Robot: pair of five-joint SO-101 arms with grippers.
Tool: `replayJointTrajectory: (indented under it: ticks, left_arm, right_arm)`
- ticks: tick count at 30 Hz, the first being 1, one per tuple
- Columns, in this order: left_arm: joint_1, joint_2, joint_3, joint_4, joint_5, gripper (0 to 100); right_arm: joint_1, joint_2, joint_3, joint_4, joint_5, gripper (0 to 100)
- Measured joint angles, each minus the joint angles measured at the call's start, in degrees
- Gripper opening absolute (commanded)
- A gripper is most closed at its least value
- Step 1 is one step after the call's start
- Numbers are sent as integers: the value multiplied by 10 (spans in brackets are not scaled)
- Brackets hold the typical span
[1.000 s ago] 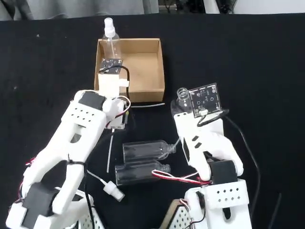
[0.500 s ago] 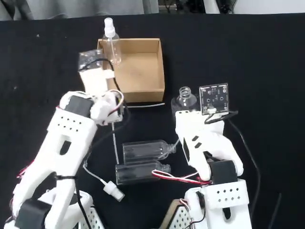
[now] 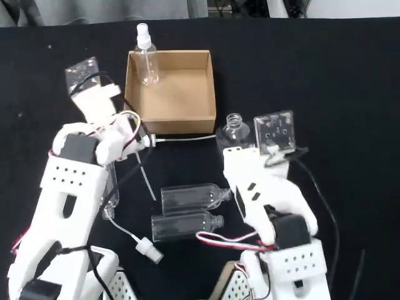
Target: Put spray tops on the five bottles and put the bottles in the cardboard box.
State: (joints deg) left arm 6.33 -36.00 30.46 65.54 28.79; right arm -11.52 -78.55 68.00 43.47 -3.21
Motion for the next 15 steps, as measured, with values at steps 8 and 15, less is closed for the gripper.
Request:
replayJointTrajectory:
  ticks: [8, 15]
  left_arm:
    - [-22, -80, 63, -55, 2, 28]
    - [-22, -164, 113, -94, 4, 28]
  right_arm:
    - [0, -96, 66, -41, 0, 41]
    - [0, -99, 98, -89, 0, 40]
